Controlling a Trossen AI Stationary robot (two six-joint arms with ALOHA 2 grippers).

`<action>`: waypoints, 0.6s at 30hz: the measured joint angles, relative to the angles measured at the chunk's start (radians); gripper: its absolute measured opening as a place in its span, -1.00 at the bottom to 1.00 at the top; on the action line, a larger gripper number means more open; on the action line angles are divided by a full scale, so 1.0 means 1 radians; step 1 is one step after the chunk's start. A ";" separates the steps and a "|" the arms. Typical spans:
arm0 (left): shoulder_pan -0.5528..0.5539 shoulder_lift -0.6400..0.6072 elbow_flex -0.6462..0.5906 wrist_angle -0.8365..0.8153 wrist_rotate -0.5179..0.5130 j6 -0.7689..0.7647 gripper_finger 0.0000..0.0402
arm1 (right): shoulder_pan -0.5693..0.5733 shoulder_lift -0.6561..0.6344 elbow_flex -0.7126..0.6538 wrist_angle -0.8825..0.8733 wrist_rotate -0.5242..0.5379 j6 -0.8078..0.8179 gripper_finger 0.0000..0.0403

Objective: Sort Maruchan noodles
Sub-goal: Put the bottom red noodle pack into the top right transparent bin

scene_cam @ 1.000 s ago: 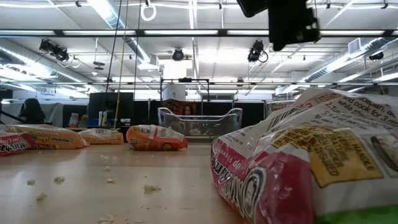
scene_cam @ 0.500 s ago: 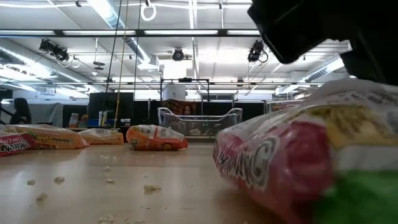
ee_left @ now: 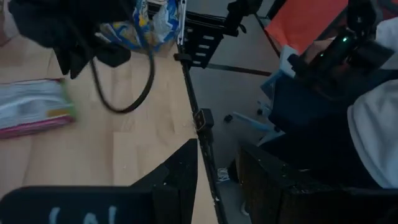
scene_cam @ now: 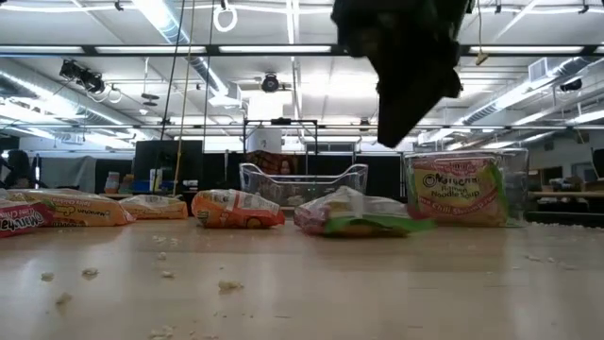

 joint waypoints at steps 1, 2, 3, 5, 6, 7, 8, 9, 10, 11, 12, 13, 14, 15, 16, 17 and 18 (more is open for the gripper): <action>-0.011 0.000 0.000 0.000 -0.012 -0.013 -0.43 | 0.009 -0.009 -0.002 0.001 0.024 -0.045 -0.63; -0.022 0.000 0.000 0.000 -0.026 -0.015 -0.43 | 0.022 -0.018 -0.002 0.005 0.052 -0.090 -0.63; -0.033 0.000 0.000 0.000 -0.042 -0.017 -0.43 | 0.038 -0.025 -0.002 0.017 0.081 -0.138 -0.63; -0.055 0.000 0.000 0.000 -0.083 -0.020 -0.43 | 0.070 -0.027 0.000 0.048 0.144 -0.216 -0.63; -0.063 0.000 0.000 0.000 -0.104 -0.020 -0.43 | 0.083 -0.021 0.000 0.058 0.182 -0.240 -0.63; -0.070 0.000 0.000 0.001 -0.123 -0.019 -0.43 | 0.095 -0.006 0.000 0.058 0.224 -0.252 -0.63; -0.074 0.000 0.000 0.001 -0.141 -0.016 -0.43 | 0.102 0.009 0.000 0.061 0.272 -0.255 -0.63; -0.077 0.000 0.000 0.001 -0.156 -0.013 -0.43 | 0.104 0.023 -0.001 0.060 0.314 -0.253 -0.63; -0.078 0.000 0.000 0.001 -0.170 -0.013 -0.43 | 0.098 0.042 -0.001 0.054 0.352 -0.253 -0.63; -0.078 0.000 0.000 0.001 -0.186 -0.013 -0.43 | 0.085 0.059 -0.001 0.055 0.378 -0.252 -0.63; -0.077 0.000 0.000 0.001 -0.201 -0.013 -0.43 | 0.067 0.076 -0.001 0.060 0.392 -0.247 -0.63; -0.077 0.000 0.000 0.001 -0.222 -0.008 -0.43 | 0.041 0.094 -0.001 0.069 0.392 -0.244 -0.63; -0.077 0.000 0.000 0.001 -0.245 -0.001 -0.43 | 0.014 0.111 -0.001 0.090 0.389 -0.243 -0.63; -0.076 0.000 0.000 0.001 -0.273 0.010 -0.43 | -0.014 0.126 -0.001 0.113 0.384 -0.243 -0.63; -0.076 0.000 0.000 0.001 -0.303 0.019 -0.43 | -0.042 0.140 -0.001 0.142 0.382 -0.245 -0.63; -0.075 0.000 0.000 0.002 -0.332 0.026 -0.43 | -0.068 0.148 -0.001 0.173 0.382 -0.256 -0.63; -0.072 0.000 0.000 0.002 -0.360 0.033 -0.43 | -0.091 0.159 -0.001 0.200 0.382 -0.271 -0.63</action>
